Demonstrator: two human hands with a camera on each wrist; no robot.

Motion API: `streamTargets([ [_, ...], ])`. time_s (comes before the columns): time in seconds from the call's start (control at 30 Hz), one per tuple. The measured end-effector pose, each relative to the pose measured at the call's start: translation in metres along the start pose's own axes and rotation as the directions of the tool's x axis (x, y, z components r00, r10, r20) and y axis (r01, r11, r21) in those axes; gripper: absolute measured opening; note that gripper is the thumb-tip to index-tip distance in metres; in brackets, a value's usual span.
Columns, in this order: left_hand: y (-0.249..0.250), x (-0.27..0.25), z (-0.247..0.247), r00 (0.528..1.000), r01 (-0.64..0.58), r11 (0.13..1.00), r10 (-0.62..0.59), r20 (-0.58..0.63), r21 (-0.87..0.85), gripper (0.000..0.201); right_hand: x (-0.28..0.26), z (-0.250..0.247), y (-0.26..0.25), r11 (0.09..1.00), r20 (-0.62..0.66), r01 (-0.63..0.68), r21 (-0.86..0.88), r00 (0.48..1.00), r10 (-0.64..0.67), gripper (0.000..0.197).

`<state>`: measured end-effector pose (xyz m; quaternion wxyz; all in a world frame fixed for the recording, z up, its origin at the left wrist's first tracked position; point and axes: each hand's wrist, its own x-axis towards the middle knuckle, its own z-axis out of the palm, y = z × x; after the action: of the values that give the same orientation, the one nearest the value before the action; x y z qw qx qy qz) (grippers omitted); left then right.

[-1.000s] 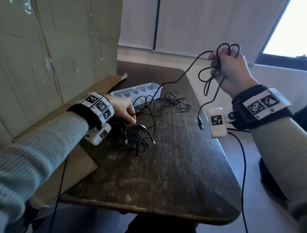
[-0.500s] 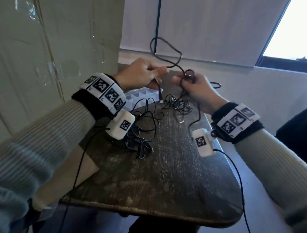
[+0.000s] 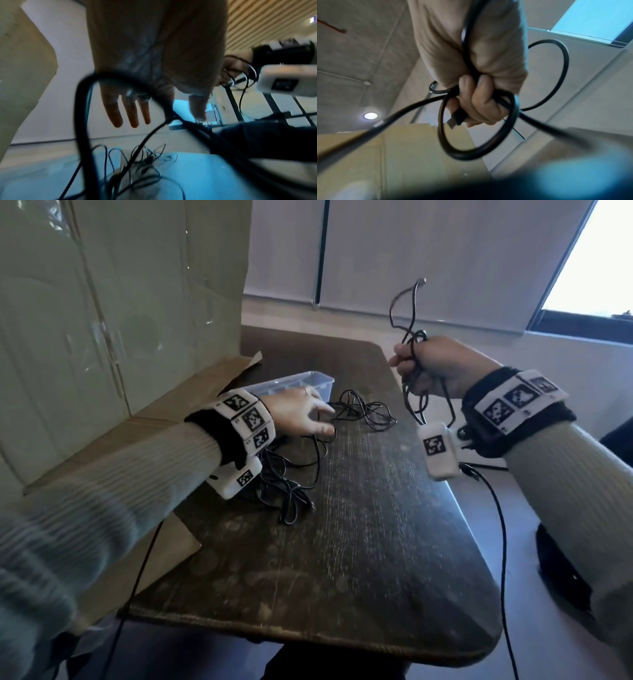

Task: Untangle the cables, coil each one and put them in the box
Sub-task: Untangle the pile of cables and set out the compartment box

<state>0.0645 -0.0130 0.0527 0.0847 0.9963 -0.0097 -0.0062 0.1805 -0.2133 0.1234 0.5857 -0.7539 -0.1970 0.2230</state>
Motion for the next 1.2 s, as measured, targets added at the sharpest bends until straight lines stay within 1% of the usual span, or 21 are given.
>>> streamTargets([
  [0.07,0.001,0.005,0.013,0.985,-0.012,0.998,0.003,0.173,0.053,0.054,0.014,0.000,0.014,0.993,0.037,-0.115,0.029,0.993,0.114,0.029],
  [0.13,0.000,0.009,0.020,0.934,0.018,0.996,-0.049,0.353,0.091,0.046,0.026,0.006,0.030,0.982,0.063,-0.185,0.040,0.981,0.182,0.033],
  [0.2,-0.004,0.012,0.022,0.893,0.074,0.986,-0.131,0.430,0.148,0.042,0.036,0.016,0.043,0.973,0.070,-0.231,0.014,0.971,0.229,0.031],
  [0.23,-0.006,0.012,0.022,0.890,0.099,0.980,-0.165,0.425,0.172,0.041,0.044,0.019,0.050,0.969,0.054,-0.241,-0.049,0.968,0.244,0.028],
  [0.27,-0.006,0.011,0.020,0.893,0.118,0.975,-0.188,0.410,0.189,0.040,0.049,0.023,0.057,0.955,0.030,-0.228,-0.192,0.971,0.237,0.025],
  [0.3,-0.008,0.010,0.019,0.893,0.128,0.972,-0.200,0.404,0.199,0.041,0.057,0.025,0.065,0.893,0.015,-0.178,-0.414,0.979,0.202,0.024],
  [0.33,-0.007,0.009,0.017,0.891,0.123,0.970,-0.201,0.407,0.210,0.042,0.062,0.028,0.073,0.777,0.032,-0.114,-0.620,0.985,0.169,0.024],
  [0.4,-0.009,0.008,0.014,0.888,0.115,0.967,-0.202,0.413,0.226,0.046,0.069,0.032,0.084,0.536,0.107,0.010,-0.844,0.983,0.150,0.026],
  [0.43,-0.010,0.007,0.014,0.887,0.115,0.968,-0.201,0.417,0.222,0.047,0.067,0.035,0.085,0.452,0.131,0.051,-0.891,0.980,0.147,0.028],
  [0.47,-0.012,0.007,0.013,0.886,0.115,0.971,-0.195,0.420,0.208,0.047,0.064,0.038,0.083,0.404,0.146,0.075,-0.912,0.978,0.148,0.028],
  [0.5,-0.014,0.007,0.013,0.885,0.116,0.975,-0.187,0.425,0.188,0.046,0.063,0.039,0.080,0.386,0.157,0.086,-0.919,0.975,0.157,0.035],
  [0.57,-0.015,0.006,0.012,0.883,0.121,0.982,-0.174,0.436,0.146,0.046,0.059,0.033,0.066,0.360,0.171,0.086,-0.929,0.962,0.211,0.073],
  [0.6,-0.015,0.005,0.011,0.884,0.125,0.984,-0.170,0.436,0.130,0.046,0.054,0.028,0.055,0.360,0.169,0.076,-0.930,0.958,0.234,0.085],
  [0.67,-0.016,0.004,0.010,0.887,0.143,0.985,-0.173,0.429,0.101,0.046,0.039,0.016,0.036,0.379,0.168,0.053,-0.924,0.946,0.278,0.097],
  [0.8,-0.015,0.005,0.007,0.881,0.148,0.987,-0.158,0.447,0.056,0.049,0.014,0.001,0.033,0.153,0.248,0.211,-0.965,0.925,0.289,0.112],
  [0.83,-0.015,0.005,0.007,0.881,0.144,0.988,-0.153,0.448,0.055,0.049,0.014,-0.004,0.037,0.158,0.262,0.227,-0.961,0.931,0.255,0.110],
  [0.87,-0.015,0.005,0.007,0.881,0.143,0.988,-0.154,0.447,0.060,0.049,0.018,-0.010,0.038,0.226,0.272,0.230,-0.947,0.945,0.181,0.099],
  [0.93,-0.015,0.004,0.009,0.883,0.151,0.986,-0.166,0.440,0.070,0.048,0.037,-0.024,0.039,0.449,0.203,0.203,-0.870,0.978,-0.049,0.064],
  [1.0,-0.016,0.004,0.010,0.884,0.163,0.984,-0.179,0.431,0.074,0.049,0.062,-0.036,0.039,0.601,0.075,0.150,-0.785,0.986,-0.148,0.042],
  [1.07,-0.015,0.003,0.009,0.888,0.178,0.981,-0.194,0.418,0.076,0.048,0.085,-0.038,0.043,0.621,0.052,0.114,-0.775,0.992,-0.117,0.035],
  [1.2,-0.016,0.002,0.005,0.892,0.184,0.979,-0.205,0.403,0.090,0.050,0.126,-0.016,0.059,0.507,0.134,0.146,-0.849,0.989,-0.059,0.030],
])
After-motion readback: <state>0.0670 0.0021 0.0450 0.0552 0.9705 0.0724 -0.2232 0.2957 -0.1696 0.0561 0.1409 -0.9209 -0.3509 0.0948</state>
